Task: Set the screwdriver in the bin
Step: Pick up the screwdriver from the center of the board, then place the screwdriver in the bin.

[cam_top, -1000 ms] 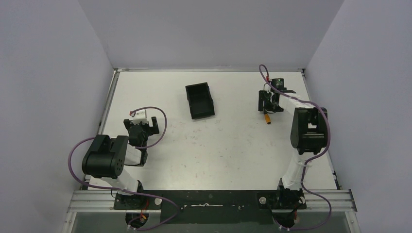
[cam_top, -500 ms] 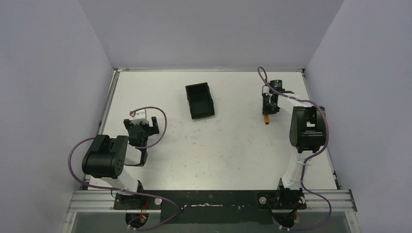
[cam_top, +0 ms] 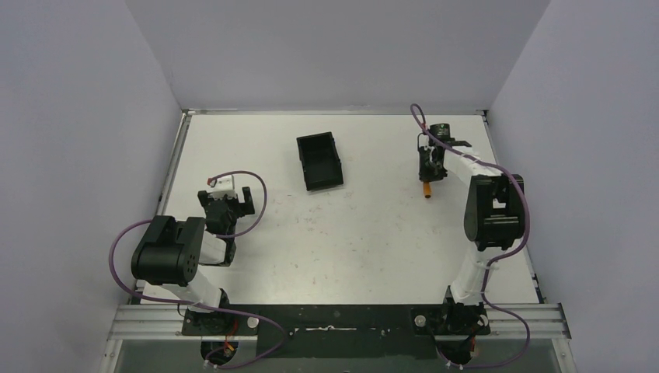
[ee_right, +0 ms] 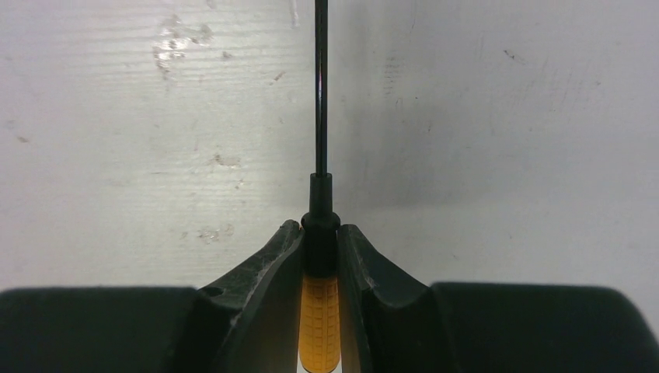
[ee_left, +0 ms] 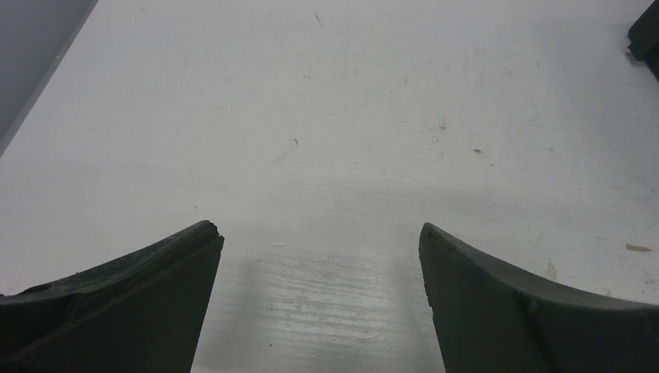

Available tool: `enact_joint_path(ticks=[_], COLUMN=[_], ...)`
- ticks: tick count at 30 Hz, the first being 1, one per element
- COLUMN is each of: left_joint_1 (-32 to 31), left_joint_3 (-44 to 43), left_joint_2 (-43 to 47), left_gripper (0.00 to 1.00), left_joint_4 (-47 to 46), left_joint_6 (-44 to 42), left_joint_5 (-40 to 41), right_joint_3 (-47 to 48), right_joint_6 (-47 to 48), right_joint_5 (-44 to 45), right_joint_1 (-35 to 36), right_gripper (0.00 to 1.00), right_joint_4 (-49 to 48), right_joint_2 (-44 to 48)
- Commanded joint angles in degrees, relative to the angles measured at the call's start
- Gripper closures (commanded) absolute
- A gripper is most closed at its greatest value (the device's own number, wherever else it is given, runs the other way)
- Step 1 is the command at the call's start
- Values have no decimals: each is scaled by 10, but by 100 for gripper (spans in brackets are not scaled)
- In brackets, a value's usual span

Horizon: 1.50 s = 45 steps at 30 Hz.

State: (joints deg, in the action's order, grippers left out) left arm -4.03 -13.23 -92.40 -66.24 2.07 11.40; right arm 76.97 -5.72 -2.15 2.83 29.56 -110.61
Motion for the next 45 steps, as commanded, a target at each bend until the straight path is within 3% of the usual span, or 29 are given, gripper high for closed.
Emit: enact_joint_path(ticks=[1,8,23,34,45], left_joint_1=[-1,-1,-1,-1,-1], left_joint_3=[-14,-14,-14,-14,-14], left_joint_2=[1,1,1,0,1], left_gripper=[3,3,3,3,3], left_joint_4=[-31,-31,-31,-30,-30], left_joint_6=[-4,-3,-3,-4,-4], left_joint_5=[-6,-6,-6,-6,-6], right_joint_3=[56,117,322,357,370], right_joint_6=[-12,-17,-6,-20,-56], right_joint_5=[28,64,85,77,85], right_joint_1=[27,60,65,98,200], right_gripper=[100,100,100,100,100], right_joint_4=[27,62,161,169,149], right_joint_2=[63,96,111,120,105])
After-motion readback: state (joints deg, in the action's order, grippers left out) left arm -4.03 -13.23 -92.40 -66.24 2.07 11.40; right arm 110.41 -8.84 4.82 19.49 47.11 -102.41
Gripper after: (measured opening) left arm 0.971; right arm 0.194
